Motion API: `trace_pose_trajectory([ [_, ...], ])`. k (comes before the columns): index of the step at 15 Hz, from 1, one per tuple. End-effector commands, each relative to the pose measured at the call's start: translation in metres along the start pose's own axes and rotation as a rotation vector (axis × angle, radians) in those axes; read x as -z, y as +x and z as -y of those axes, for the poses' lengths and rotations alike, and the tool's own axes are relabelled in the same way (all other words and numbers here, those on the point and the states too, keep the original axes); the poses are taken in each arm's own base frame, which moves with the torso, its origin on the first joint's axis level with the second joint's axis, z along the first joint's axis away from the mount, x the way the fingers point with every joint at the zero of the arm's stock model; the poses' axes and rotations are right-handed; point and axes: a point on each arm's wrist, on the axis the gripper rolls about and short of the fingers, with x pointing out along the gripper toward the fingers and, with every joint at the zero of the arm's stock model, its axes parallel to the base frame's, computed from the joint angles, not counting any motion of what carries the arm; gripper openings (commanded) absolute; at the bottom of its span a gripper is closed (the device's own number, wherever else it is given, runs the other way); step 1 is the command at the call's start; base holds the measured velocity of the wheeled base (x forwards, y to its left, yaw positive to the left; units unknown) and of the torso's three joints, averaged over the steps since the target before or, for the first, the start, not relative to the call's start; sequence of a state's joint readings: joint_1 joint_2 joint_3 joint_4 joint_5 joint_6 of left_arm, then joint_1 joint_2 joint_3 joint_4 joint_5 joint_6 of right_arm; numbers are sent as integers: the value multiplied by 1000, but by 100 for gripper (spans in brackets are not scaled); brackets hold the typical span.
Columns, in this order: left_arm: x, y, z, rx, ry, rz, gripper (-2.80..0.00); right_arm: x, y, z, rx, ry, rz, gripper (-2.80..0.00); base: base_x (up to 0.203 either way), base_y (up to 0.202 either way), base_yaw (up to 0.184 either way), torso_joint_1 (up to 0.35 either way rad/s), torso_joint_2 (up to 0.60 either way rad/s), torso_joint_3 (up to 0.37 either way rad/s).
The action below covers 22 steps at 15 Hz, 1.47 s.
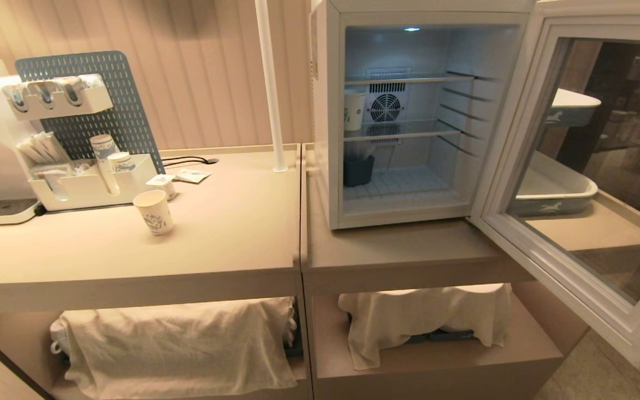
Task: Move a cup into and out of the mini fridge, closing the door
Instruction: Close the freezer door
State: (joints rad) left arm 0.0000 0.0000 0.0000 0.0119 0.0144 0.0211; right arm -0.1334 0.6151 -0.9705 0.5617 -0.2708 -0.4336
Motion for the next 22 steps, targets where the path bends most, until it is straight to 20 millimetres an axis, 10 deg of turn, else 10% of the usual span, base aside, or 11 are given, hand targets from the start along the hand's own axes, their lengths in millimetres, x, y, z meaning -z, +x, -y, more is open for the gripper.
trace_pose_trajectory([
  [1,0,0,0,-1,0,-3,-280,-11,6,3,40,-45,-29,-280,0,0,0,0,0,0],
  [15,0,0,0,-1,0,-2,-280,-46,51,23,259,-49,-187,-280,0,0,0,0,0,0],
  [22,0,0,0,-1,0,-2,-280,-62,106,37,323,-14,-145,-280,0,0,0,0,0,0],
])
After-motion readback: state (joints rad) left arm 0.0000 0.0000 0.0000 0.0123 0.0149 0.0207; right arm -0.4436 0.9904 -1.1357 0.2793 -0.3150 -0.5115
